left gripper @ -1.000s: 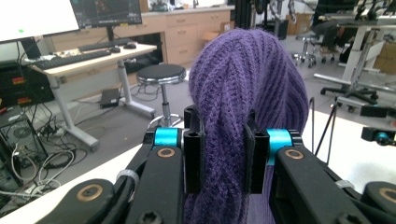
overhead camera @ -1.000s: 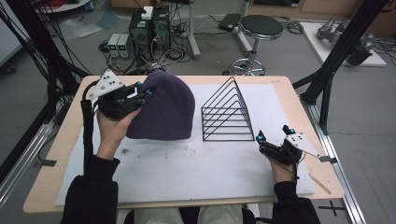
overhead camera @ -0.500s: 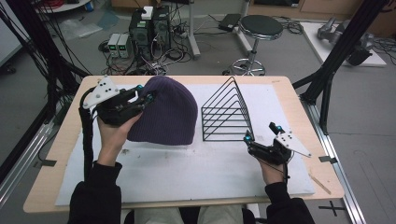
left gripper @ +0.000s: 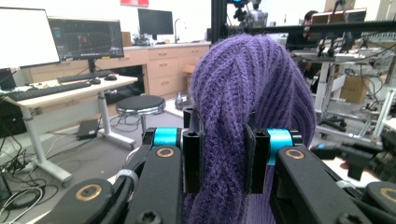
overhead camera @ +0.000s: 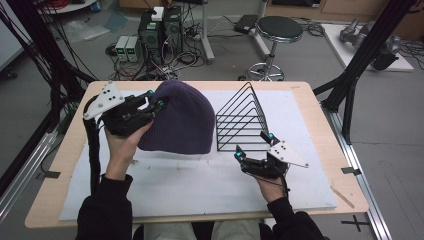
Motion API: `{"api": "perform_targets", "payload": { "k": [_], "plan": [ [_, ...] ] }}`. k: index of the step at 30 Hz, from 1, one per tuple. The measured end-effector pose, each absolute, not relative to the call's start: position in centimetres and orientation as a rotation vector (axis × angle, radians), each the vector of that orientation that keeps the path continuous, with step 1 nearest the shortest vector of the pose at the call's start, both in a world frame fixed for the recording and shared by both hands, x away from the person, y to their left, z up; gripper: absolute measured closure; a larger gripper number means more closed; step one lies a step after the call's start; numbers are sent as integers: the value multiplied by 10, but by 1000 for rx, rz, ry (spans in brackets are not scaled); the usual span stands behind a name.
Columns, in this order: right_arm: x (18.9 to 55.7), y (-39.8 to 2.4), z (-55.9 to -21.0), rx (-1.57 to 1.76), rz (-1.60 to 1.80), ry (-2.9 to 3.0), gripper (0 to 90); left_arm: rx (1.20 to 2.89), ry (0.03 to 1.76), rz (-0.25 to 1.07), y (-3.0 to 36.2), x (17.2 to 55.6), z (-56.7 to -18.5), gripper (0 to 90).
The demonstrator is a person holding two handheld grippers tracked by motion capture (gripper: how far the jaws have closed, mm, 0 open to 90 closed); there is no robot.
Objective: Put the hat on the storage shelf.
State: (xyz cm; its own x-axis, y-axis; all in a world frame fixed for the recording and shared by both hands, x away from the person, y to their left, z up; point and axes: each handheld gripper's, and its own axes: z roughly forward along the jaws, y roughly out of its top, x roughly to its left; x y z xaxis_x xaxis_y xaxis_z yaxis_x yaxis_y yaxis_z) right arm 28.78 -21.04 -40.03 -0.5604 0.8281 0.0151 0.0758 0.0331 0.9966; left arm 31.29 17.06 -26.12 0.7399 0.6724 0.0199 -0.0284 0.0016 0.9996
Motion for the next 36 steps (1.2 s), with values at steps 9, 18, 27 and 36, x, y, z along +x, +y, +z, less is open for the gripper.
{"api": "perform_targets", "payload": {
  "k": [9, 18, 27, 36],
  "plan": [
    [290, -185, -400, 862, 1659, 1833, 41, 1443, 538, 577, 164, 309, -255, 743],
    [295, -163, -399, 806, 1714, 1931, 61, 1425, 522, 529, 144, 313, -258, 743],
    [299, -161, -398, 855, 1743, 2046, 671, 1444, 510, 524, 135, 313, -260, 742],
    [297, -184, -373, 881, 1719, 2079, 817, 1445, 475, 554, 132, 315, -256, 747]
  ]
}}
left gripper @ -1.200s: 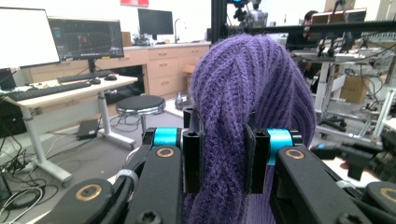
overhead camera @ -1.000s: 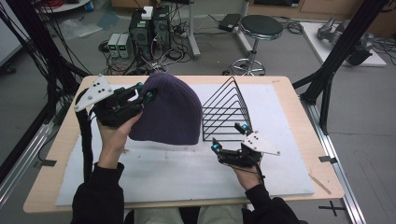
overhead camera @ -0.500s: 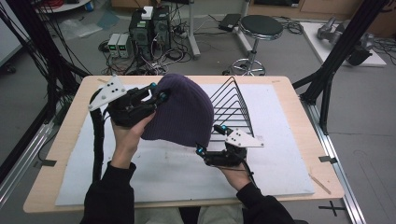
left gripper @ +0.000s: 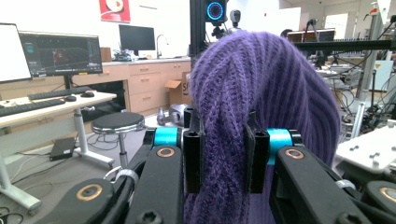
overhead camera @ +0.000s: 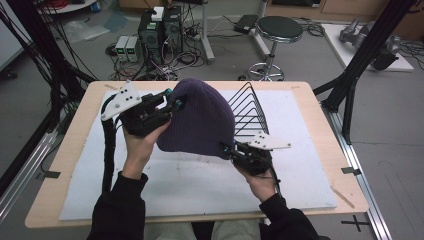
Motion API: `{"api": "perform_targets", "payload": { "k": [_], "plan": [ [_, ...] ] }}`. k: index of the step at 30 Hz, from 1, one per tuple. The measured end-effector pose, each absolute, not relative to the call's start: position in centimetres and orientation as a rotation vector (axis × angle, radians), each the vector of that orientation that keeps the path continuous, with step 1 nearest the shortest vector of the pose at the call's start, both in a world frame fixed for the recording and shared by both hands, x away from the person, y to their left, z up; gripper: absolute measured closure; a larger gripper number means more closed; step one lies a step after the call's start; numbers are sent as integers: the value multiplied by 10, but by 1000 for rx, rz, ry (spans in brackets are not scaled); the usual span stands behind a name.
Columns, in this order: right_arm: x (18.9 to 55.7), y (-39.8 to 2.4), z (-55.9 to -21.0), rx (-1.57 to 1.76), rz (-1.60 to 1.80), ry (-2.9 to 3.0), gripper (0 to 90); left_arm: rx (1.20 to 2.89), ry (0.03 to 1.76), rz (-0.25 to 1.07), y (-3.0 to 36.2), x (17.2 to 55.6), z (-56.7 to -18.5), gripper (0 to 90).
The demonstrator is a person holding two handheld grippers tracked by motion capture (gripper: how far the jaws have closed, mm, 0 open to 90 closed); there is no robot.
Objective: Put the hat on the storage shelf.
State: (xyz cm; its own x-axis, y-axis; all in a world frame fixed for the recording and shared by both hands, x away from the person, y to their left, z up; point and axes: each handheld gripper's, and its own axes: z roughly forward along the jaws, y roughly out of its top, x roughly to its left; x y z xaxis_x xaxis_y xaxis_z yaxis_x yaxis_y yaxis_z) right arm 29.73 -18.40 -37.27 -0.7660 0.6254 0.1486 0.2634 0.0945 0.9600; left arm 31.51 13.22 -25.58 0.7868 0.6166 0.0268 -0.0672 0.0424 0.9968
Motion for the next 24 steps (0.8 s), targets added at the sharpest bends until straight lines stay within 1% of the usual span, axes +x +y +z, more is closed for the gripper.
{"api": "perform_targets", "payload": {
  "k": [6, 13, 24],
  "plan": [
    [307, -208, -360, 888, 1695, 2082, 816, 1466, 455, 575, 120, 318, -249, 746],
    [317, -224, -346, 924, 1637, 2044, 816, 1472, 449, 595, 101, 325, -239, 745],
    [339, -238, -325, 981, 1598, 1991, 816, 1460, 452, 633, 90, 335, -227, 746]
  ]
}}
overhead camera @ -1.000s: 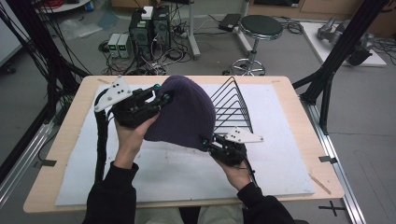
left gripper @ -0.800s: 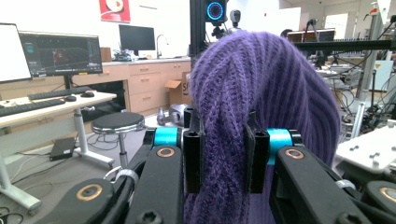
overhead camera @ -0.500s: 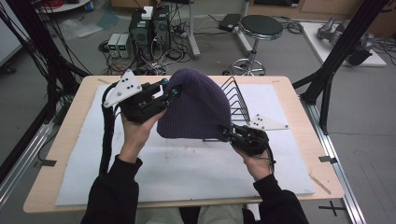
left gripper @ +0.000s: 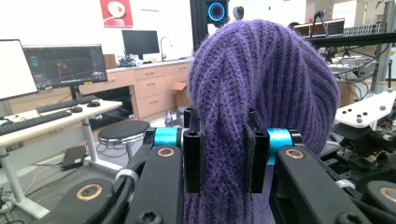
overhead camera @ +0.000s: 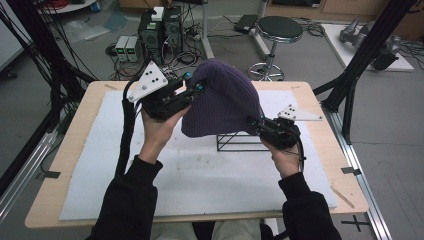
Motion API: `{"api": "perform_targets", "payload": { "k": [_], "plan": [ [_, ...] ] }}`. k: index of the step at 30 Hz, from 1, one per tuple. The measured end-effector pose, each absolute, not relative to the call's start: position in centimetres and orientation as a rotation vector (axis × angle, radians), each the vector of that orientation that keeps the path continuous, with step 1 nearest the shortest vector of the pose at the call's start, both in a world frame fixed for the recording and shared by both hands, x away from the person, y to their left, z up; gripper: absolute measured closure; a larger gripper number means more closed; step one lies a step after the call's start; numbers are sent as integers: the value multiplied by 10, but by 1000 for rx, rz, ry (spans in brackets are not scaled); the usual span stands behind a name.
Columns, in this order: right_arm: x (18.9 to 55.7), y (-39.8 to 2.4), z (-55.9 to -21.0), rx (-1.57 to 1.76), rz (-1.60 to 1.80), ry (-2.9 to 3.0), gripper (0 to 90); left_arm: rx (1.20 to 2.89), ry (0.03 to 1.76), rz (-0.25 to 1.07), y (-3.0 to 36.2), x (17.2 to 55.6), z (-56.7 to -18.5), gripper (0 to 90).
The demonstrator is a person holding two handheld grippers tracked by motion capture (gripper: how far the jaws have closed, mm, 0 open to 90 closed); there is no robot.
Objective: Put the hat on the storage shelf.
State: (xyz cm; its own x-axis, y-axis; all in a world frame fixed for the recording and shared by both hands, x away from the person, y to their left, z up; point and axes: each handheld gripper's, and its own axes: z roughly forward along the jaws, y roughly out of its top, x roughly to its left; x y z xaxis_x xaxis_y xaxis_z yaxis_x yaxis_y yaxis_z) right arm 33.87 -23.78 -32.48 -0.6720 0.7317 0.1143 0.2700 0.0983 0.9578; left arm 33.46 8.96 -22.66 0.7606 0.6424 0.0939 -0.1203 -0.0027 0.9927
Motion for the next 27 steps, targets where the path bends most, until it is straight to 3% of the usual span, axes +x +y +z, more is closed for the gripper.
{"api": "perform_targets", "payload": {
  "k": [13, 27],
  "plan": [
    [347, -253, -289, 991, 1568, 1919, 809, 1447, 434, 669, 68, 336, -196, 745],
    [350, -275, -287, 1070, 1536, 1833, 797, 1467, 424, 669, 42, 349, -194, 742]
  ]
}}
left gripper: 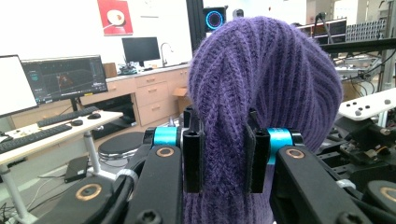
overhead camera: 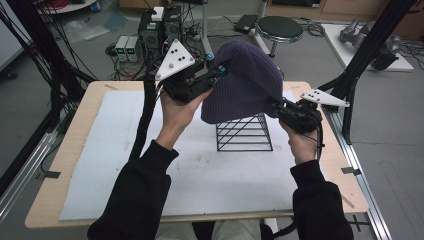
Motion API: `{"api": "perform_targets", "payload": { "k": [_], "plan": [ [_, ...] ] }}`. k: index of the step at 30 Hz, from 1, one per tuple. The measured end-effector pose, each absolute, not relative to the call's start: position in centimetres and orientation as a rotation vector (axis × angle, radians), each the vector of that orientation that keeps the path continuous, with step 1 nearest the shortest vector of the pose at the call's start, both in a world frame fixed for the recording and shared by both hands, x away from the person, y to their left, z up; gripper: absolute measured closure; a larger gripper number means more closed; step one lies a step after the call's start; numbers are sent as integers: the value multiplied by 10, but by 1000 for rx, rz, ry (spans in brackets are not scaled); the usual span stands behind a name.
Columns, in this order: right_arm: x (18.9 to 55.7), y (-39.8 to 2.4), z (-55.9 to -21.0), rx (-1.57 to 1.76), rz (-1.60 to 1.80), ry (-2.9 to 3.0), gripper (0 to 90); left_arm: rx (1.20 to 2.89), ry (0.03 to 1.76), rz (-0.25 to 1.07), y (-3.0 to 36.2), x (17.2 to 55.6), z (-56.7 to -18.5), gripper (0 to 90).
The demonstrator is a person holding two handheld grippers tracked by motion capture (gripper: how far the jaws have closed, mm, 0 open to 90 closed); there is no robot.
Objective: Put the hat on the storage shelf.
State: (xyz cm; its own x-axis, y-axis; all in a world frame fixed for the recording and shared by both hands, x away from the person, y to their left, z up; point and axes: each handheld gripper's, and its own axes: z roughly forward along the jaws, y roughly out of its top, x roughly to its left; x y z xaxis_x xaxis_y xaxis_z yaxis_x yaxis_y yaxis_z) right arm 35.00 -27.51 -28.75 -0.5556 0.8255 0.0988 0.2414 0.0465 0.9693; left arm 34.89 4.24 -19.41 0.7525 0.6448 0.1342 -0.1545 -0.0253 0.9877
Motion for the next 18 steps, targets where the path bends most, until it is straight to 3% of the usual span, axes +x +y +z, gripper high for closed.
{"api": "perform_targets", "payload": {
  "k": [18],
  "plan": [
    [350, -302, -305, 1165, 1469, 1810, 791, 1534, 403, 667, 3, 361, -206, 740]
  ]
}}
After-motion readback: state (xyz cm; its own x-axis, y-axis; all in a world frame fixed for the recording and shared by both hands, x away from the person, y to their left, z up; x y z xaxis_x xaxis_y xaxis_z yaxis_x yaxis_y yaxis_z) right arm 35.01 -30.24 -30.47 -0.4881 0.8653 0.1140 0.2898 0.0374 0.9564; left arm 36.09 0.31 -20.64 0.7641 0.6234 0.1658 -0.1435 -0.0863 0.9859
